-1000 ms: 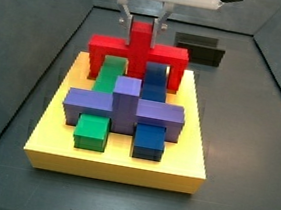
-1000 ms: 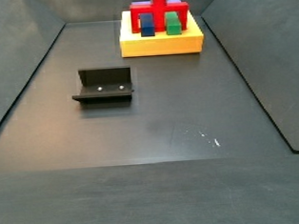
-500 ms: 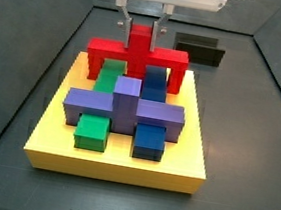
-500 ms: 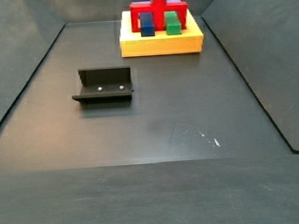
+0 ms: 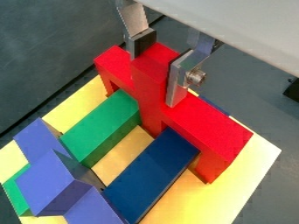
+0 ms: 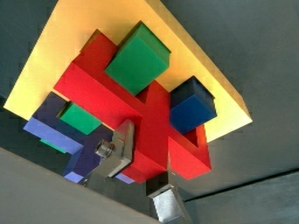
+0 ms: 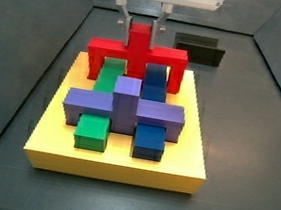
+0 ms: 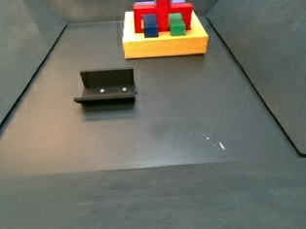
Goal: Pick up the red object. Move up. Place the red object on the fixture. Regrasp the red object. Move to above the board. Insert the red object.
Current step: Insert the red object.
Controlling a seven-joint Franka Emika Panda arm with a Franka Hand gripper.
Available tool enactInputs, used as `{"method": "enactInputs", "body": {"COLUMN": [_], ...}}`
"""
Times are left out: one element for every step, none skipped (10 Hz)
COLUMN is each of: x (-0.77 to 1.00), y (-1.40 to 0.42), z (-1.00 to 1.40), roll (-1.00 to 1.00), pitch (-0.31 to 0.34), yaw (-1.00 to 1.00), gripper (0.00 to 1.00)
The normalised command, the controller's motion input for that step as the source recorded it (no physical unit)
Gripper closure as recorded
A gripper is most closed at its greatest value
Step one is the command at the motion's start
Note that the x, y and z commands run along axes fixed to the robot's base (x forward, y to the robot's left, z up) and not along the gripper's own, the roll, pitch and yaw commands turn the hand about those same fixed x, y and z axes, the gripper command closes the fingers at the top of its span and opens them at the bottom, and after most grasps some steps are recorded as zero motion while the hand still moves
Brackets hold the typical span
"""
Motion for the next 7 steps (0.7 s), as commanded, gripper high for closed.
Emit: {"method": "enactInputs", "body": {"x": [-0.28,-0.37,-0.29,0.16,0.25,0.18,0.04], "y": [-0.17,-0.15,-0.10,0.00,0.15,0.38,0.26], "z": [-0.27,-0.11,0.00,-0.16,-0.44,-0.80,-0.97], "roll": [-0.06,-0.11,-0.14,-0.07,0.00,-0.06,-0.05], "pitch": [-0.004,0.000,0.000,0.043,0.060,0.000,-0.033], "yaw": [0.00,-0.07,-0.06,0.00,0.09,0.10,0.07], "gripper": [1.00,1.00,1.00,1.00,1.00,1.00,1.00]}}
